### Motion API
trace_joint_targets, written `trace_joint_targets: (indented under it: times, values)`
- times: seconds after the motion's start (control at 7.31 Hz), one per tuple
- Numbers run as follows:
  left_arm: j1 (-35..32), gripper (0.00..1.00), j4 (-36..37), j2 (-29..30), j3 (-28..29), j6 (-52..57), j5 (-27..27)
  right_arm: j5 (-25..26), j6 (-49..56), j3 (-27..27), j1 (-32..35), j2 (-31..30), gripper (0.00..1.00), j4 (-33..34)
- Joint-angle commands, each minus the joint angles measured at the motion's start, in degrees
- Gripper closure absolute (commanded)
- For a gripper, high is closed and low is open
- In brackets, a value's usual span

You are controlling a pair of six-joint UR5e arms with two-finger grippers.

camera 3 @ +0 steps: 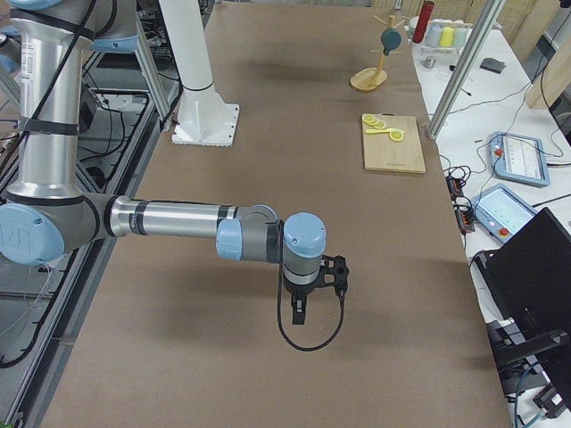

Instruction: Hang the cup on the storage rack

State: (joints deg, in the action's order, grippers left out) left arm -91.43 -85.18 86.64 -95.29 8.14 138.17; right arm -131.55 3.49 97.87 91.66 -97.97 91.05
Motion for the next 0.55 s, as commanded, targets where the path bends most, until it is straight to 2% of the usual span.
trace_joint_targets:
  times: [0.0, 0.41]
  values:
    - [0.02, 0.01, -1.56, -0.68, -0.16, -0.14, 0.08, -0.11, 0.03, 0.04, 0.01, -0.03, 0.0, 0.0]
    - [-0.07, 0.01, -7.16, -3.84, -0.25, -0.23, -1.06, -0.11, -0.15, 0.04, -0.08, -0.03, 0.0, 0.0]
